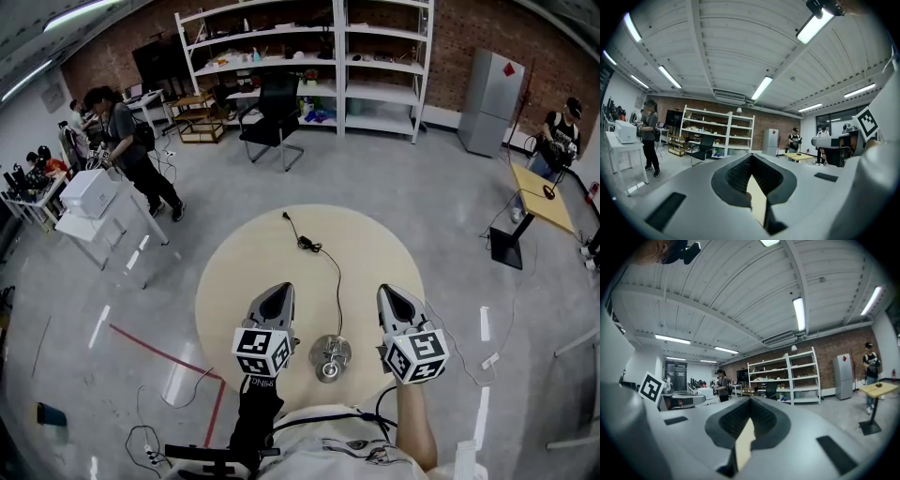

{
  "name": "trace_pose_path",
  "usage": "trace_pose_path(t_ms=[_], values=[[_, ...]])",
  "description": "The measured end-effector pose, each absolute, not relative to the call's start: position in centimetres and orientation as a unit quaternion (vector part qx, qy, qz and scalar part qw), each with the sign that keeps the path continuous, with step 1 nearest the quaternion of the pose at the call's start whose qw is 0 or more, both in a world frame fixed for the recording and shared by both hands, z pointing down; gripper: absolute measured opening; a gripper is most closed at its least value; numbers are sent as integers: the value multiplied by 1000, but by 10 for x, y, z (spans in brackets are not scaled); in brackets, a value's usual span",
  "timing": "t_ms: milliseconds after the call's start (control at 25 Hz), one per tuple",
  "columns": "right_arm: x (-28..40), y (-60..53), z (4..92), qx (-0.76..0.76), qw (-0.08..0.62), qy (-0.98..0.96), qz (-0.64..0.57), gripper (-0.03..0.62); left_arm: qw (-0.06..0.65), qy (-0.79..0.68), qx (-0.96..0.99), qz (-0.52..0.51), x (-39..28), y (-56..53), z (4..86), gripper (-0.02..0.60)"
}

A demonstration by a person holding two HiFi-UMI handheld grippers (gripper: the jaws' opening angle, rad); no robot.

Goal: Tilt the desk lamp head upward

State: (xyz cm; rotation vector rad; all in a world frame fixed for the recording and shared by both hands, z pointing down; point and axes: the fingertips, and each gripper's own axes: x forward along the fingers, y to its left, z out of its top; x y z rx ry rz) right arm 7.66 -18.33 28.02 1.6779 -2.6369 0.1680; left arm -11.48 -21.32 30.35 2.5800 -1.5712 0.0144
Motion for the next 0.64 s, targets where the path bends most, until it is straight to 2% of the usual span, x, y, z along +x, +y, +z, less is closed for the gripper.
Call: trace_pose_path(t_ms=[640], values=[[80,-186,286,537,7,-841,57,3,59,-514,856,15,-108,-216,308,2]])
